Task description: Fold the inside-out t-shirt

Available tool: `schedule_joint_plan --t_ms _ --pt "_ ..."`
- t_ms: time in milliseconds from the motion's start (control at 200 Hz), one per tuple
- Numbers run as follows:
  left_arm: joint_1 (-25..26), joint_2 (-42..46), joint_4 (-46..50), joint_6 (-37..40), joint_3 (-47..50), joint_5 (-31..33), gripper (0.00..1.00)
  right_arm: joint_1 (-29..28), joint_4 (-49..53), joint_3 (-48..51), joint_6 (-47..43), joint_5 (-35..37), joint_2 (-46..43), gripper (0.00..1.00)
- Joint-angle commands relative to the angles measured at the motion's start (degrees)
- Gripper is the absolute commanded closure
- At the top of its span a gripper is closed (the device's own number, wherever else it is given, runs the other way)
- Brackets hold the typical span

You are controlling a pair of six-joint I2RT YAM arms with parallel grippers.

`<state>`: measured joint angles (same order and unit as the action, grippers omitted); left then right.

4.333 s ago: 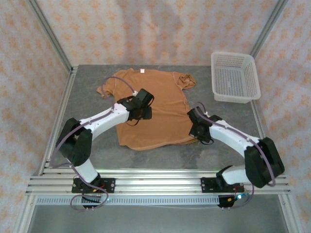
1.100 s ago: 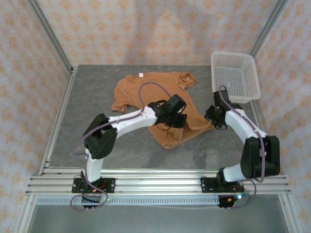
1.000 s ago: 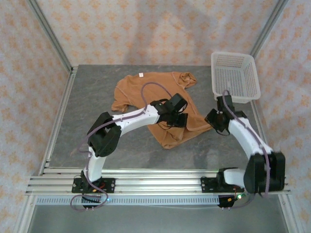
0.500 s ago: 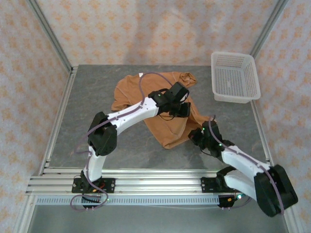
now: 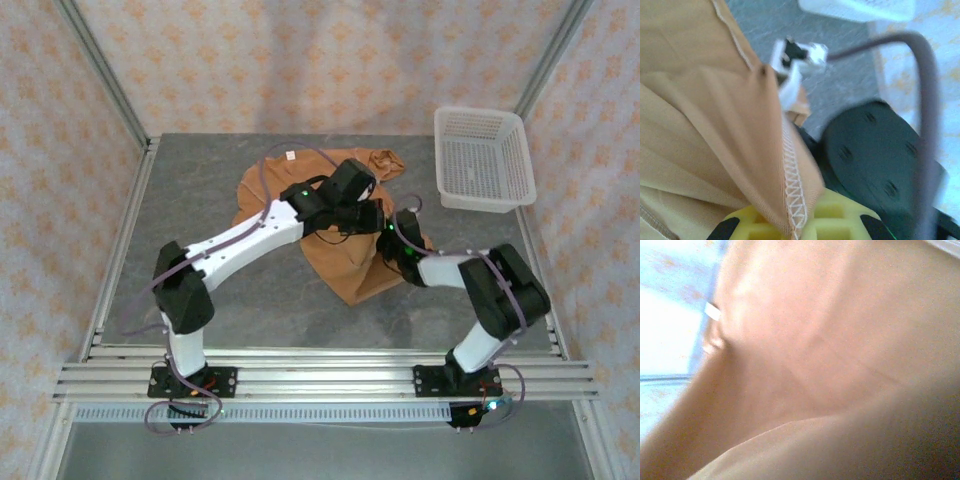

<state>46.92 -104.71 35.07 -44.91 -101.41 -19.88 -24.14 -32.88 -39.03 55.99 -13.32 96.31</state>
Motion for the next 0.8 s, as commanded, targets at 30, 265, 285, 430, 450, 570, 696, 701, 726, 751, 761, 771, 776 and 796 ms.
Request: schedule_joint_plan --t_ms 30,265,285,430,450,570,696,701,726,751,761,771,776,796 --pt "2.3 3.9 -5.7 -4.9 -0.7 3.6 1.00 -0.9 -5.3 -9.5 4.9 3.7 8.8 0.73" --pt "5.6 -1.3 -2.2 -4.2 -13.5 3.6 1.00 -5.9 9.0 -29.0 8.3 8.8 22.5 0.34" --pt "5.6 -1.7 -1.8 -4.1 -14.5 3.2 1.00 -6.4 11.5 -30.8 8.4 9.7 23.4 0.32" --pt "5.6 -2.8 1.4 -2.9 -21.5 3.1 1.00 -8.2 32.5 -45.2 11.8 13.1 31.4 0.26" --pt "5.5 -2.9 2.1 -2.6 -22.7 3.1 1.00 -8.3 34.9 -47.0 12.3 13.3 32.5 0.26" --pt "4.8 -2.9 6.4 -0.8 -27.9 3.3 1.00 -8.9 45.0 -55.6 14.7 13.0 38.5 0.26" --pt "3.0 -0.7 7.7 -0.1 -26.2 3.3 1.00 -9.3 50.7 -61.0 15.1 12.4 43.0 0.40" --pt "3.0 -0.5 7.6 -0.1 -26.0 3.2 1.00 -9.3 50.7 -61.0 15.1 12.3 43.0 0.42" --pt "2.4 0.4 7.2 -0.2 -24.4 3.2 1.00 -9.2 49.7 -60.5 15.1 12.0 43.2 0.53" --pt "1.8 1.4 6.5 -0.4 -22.6 3.2 1.00 -9.1 48.7 -59.7 15.1 11.6 43.2 0.64" --pt "1.6 1.8 6.2 -0.5 -21.7 3.2 1.00 -9.1 48.2 -59.3 15.1 11.4 43.1 0.69" --pt "1.3 2.3 5.8 -0.6 -21.2 3.2 1.00 -9.1 47.8 -59.0 15.2 11.2 43.0 0.74" --pt "1.2 2.5 5.6 -0.6 -20.6 3.2 1.00 -9.0 47.6 -58.8 15.2 11.1 42.9 0.77" --pt "0.5 3.3 4.6 -0.9 -18.5 3.1 1.00 -8.9 46.7 -58.0 15.2 10.6 42.7 0.85"
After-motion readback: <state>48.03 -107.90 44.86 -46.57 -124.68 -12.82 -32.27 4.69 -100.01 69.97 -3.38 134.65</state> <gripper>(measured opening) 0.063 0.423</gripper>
